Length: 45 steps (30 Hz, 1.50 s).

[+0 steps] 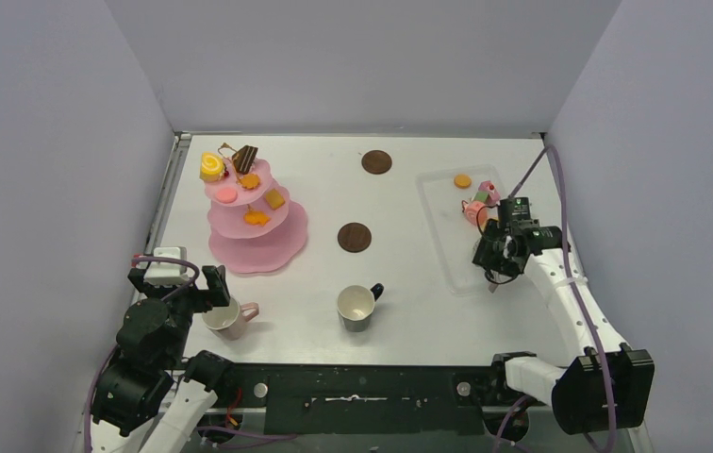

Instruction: Serve the afternoon tea

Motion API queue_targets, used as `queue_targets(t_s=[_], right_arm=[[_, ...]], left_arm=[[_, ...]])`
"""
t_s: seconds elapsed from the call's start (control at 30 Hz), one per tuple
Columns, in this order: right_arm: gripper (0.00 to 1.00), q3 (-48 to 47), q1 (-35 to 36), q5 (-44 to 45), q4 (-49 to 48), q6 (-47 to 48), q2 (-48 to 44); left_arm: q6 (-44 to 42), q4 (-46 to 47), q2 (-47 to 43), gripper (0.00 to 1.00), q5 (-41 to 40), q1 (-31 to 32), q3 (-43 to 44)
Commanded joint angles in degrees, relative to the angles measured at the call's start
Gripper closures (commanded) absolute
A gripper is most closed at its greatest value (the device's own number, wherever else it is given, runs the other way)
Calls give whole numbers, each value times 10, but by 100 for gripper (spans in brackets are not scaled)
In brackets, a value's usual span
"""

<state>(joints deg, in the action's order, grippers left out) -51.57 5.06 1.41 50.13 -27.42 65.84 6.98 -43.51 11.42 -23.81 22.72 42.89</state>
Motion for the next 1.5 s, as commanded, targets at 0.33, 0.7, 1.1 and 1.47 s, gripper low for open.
queue_targets(t_s=[0.33, 0.7, 1.1, 1.47], right_arm=[[58, -122, 118, -6, -57, -40, 16], [58, -207, 260, -5, -220, -45, 143], [57, -362, 351, -50, -350, -40, 331], [57, -481, 396, -88, -383, -49, 446]], left_arm=[[-3, 24, -1, 11, -7, -4, 12], [-4, 25, -1, 11, -10, -7, 11], [-3, 22, -4, 11, -11, -9, 12], [-3, 22, -5, 11, -12, -10, 11]])
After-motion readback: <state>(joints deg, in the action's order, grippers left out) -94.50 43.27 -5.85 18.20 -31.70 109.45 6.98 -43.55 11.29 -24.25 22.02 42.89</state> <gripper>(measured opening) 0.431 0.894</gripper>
